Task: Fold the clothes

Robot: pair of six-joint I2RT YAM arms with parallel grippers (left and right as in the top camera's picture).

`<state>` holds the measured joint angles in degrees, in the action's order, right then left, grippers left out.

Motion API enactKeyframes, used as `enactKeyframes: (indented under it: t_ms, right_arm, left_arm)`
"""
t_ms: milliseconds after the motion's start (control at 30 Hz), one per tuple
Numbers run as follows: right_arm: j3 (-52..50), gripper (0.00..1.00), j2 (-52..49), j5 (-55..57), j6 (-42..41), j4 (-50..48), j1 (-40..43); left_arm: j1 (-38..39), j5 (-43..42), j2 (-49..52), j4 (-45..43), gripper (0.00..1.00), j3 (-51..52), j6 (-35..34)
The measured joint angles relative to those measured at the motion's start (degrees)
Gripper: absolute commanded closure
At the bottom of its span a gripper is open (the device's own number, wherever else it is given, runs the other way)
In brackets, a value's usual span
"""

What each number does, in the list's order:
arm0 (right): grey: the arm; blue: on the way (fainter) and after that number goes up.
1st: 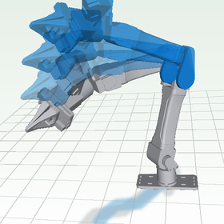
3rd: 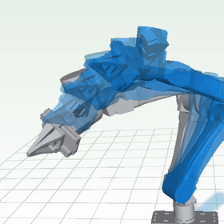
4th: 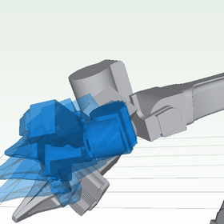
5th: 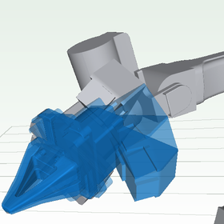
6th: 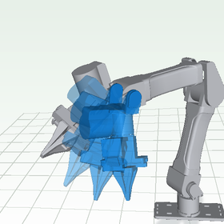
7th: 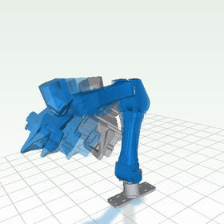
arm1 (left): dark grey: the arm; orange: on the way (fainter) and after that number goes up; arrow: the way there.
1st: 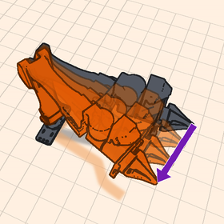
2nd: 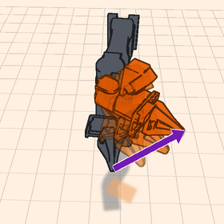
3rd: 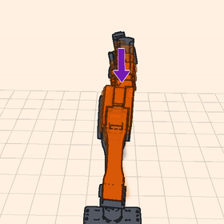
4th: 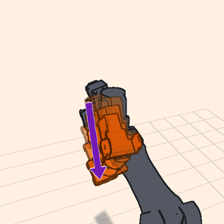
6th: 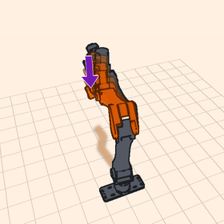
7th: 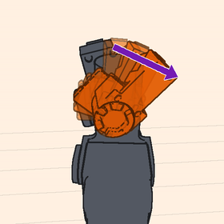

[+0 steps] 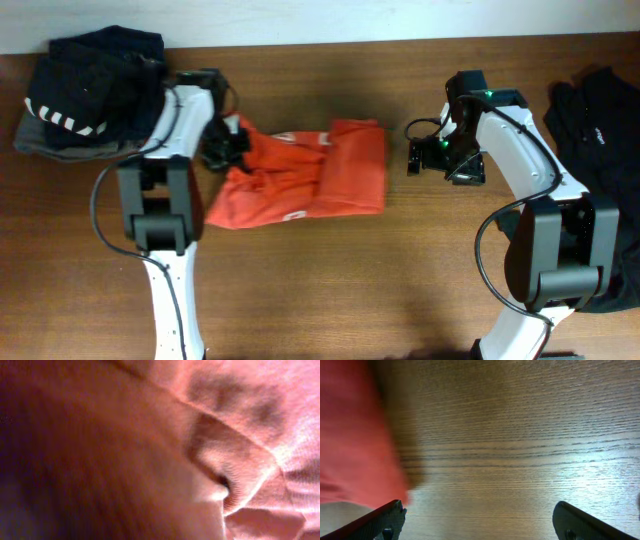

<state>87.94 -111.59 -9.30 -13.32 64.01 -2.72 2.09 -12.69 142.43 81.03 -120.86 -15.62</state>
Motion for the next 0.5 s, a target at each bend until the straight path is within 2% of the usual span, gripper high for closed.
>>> enactKeyframes:
  t_ms: [233, 500]
  right_arm:
    - [0.00, 0.01, 0.00, 0.00, 0.02, -1.44, 0.00]
    - [0.00, 0.01, 0.00, 0.00, -0.02, -2.21, 0.00]
  left_arm:
    - [-5.81, 10.01, 0.85, 8.76, 0.99, -7.50, 0.02]
    - [-3.37, 14.71, 0.90, 13.68, 0.99, -20.11, 0.13]
